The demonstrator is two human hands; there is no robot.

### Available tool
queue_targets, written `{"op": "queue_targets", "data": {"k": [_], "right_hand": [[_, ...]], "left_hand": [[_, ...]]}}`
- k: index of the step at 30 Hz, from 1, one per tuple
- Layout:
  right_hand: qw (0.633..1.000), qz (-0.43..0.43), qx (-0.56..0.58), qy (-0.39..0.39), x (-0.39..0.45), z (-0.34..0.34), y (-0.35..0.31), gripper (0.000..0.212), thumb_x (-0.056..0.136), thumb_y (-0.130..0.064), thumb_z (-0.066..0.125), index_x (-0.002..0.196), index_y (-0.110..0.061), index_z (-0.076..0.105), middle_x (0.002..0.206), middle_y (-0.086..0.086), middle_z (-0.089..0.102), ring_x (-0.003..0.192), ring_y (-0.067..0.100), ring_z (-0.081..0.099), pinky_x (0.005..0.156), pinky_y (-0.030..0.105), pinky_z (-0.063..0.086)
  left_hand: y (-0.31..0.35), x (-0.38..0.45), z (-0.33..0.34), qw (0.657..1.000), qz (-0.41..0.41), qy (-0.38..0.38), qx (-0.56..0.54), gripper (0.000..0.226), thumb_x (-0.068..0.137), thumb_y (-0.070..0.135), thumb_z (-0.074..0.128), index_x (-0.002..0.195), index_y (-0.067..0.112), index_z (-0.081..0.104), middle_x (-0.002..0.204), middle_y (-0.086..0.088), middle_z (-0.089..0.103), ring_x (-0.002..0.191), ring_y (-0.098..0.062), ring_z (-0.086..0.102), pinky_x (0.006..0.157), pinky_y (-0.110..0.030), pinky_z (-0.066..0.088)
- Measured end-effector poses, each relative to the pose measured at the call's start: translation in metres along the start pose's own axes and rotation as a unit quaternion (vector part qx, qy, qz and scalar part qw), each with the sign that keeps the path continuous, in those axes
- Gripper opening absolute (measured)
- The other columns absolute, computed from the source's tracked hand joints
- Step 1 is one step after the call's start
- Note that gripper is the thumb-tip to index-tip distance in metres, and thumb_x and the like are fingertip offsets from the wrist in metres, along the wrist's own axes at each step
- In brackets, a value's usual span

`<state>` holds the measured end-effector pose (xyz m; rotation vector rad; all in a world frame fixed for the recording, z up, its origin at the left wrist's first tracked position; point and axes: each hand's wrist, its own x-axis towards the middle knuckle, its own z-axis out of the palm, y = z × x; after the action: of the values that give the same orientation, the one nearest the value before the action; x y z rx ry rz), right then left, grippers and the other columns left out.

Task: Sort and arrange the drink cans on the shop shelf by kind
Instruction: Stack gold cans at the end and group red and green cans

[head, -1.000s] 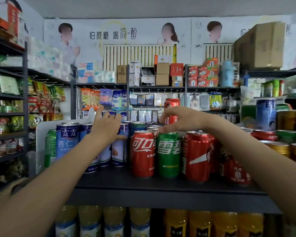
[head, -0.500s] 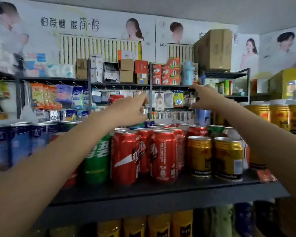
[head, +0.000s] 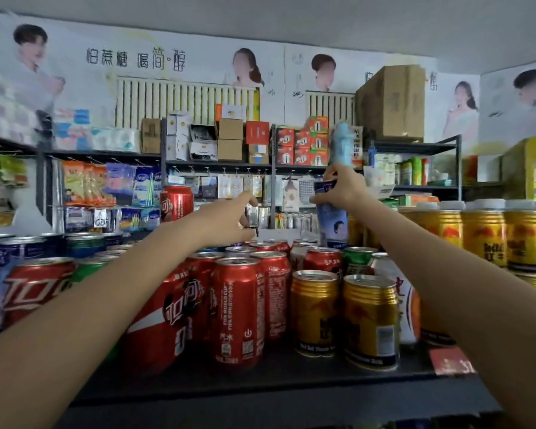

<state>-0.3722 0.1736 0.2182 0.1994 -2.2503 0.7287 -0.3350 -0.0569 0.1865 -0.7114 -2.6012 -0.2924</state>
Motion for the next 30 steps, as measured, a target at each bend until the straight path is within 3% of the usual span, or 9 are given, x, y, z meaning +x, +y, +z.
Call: {"op": "queue_targets", "data": {"k": [3, 8, 11, 13, 15, 18, 21, 26, 30], "right_hand": [[0.995, -0.074, 0.057, 0.046, -0.008, -0.014, -0.045, 0.053, 0.068, -0.025, 0.081, 0.104, -0.013, 0.044, 0.102, 0.004, 0.054, 0.09, 0.02, 0.054, 0.075, 0.03, 0.048], [0.97, -0.17, 0.173, 0.012, -0.036, -0.004, -0.156, 0.057, 0.065, -0.034, 0.082, 0.099, -0.015, 0.04, 0.099, 0.005, 0.059, 0.084, 0.017, 0.059, 0.073, 0.026, 0.053], [0.952, -0.2, 0.23, -0.017, -0.062, 0.025, -0.218, 0.06, 0.063, -0.042, 0.082, 0.095, -0.014, 0.04, 0.098, 0.009, 0.061, 0.09, 0.024, 0.062, 0.082, 0.039, 0.054], [0.945, -0.215, 0.244, -0.036, -0.08, 0.05, -0.25, 0.057, 0.065, -0.043, 0.08, 0.091, -0.013, 0.039, 0.092, 0.005, 0.06, 0.093, 0.028, 0.062, 0.083, 0.045, 0.052], [0.936, -0.246, 0.244, -0.067, -0.098, 0.074, -0.274, 0.054, 0.068, -0.038, 0.08, 0.091, -0.013, 0.039, 0.083, 0.0, 0.056, 0.085, 0.025, 0.061, 0.082, 0.043, 0.052], [0.905, -0.303, 0.246, -0.167, -0.117, 0.1, -0.299, 0.048, 0.073, -0.023, 0.078, 0.101, -0.014, 0.04, 0.08, -0.003, 0.057, 0.07, 0.013, 0.056, 0.069, 0.026, 0.05], [0.9, -0.319, 0.223, -0.195, -0.126, 0.112, -0.319, 0.055, 0.073, -0.013, 0.078, 0.112, -0.015, 0.04, 0.079, -0.006, 0.054, 0.064, 0.007, 0.052, 0.058, 0.013, 0.043], [0.911, -0.296, 0.188, -0.216, -0.126, 0.134, -0.336, 0.055, 0.071, -0.02, 0.08, 0.11, -0.018, 0.041, 0.08, -0.004, 0.055, 0.068, 0.012, 0.054, 0.065, 0.023, 0.045], [0.925, -0.27, 0.102, -0.246, -0.125, 0.154, -0.321, 0.042, 0.079, -0.019, 0.073, 0.115, -0.015, 0.054, 0.097, 0.003, 0.06, 0.091, 0.019, 0.059, 0.086, 0.034, 0.047]], "left_hand": [[0.0, -0.012, -0.009, 0.988, 0.006, 0.079, -0.134, 0.063, 0.085, 0.036, 0.062, 0.136, 0.025, 0.026, 0.119, 0.001, 0.054, 0.098, -0.015, 0.057, 0.079, -0.029, 0.047], [-0.009, -0.055, -0.042, 0.919, -0.013, 0.212, -0.331, 0.069, 0.077, 0.035, 0.071, 0.13, 0.028, 0.028, 0.11, 0.006, 0.054, 0.09, -0.007, 0.057, 0.077, -0.024, 0.045], [-0.04, -0.098, -0.065, 0.896, -0.032, 0.277, -0.346, 0.071, 0.072, 0.033, 0.074, 0.127, 0.026, 0.029, 0.105, 0.002, 0.059, 0.09, -0.009, 0.061, 0.075, -0.024, 0.05], [-0.069, -0.133, -0.078, 0.904, -0.048, 0.276, -0.323, 0.071, 0.067, 0.034, 0.077, 0.122, 0.026, 0.032, 0.106, 0.0, 0.06, 0.093, -0.013, 0.061, 0.074, -0.026, 0.051], [-0.098, -0.166, -0.087, 0.92, -0.068, 0.256, -0.288, 0.074, 0.06, 0.035, 0.08, 0.118, 0.029, 0.033, 0.111, -0.005, 0.06, 0.094, -0.018, 0.062, 0.078, -0.034, 0.053], [-0.134, -0.203, -0.099, 0.929, -0.093, 0.245, -0.262, 0.086, 0.058, 0.031, 0.081, 0.127, 0.031, 0.03, 0.114, -0.001, 0.06, 0.099, -0.018, 0.062, 0.086, -0.039, 0.052], [-0.158, -0.224, -0.111, 0.929, -0.093, 0.257, -0.247, 0.091, 0.064, 0.02, 0.081, 0.135, 0.03, 0.025, 0.105, 0.007, 0.061, 0.097, -0.015, 0.063, 0.082, -0.033, 0.052], [-0.185, -0.232, -0.116, 0.947, -0.09, 0.222, -0.216, 0.082, 0.064, 0.021, 0.082, 0.125, 0.033, 0.028, 0.102, 0.011, 0.056, 0.092, -0.004, 0.057, 0.074, -0.024, 0.048], [-0.209, -0.226, -0.095, 0.973, -0.132, 0.132, -0.135, 0.084, 0.061, 0.026, 0.085, 0.124, 0.025, 0.029, 0.096, 0.006, 0.054, 0.09, -0.015, 0.055, 0.072, -0.026, 0.046]]}}
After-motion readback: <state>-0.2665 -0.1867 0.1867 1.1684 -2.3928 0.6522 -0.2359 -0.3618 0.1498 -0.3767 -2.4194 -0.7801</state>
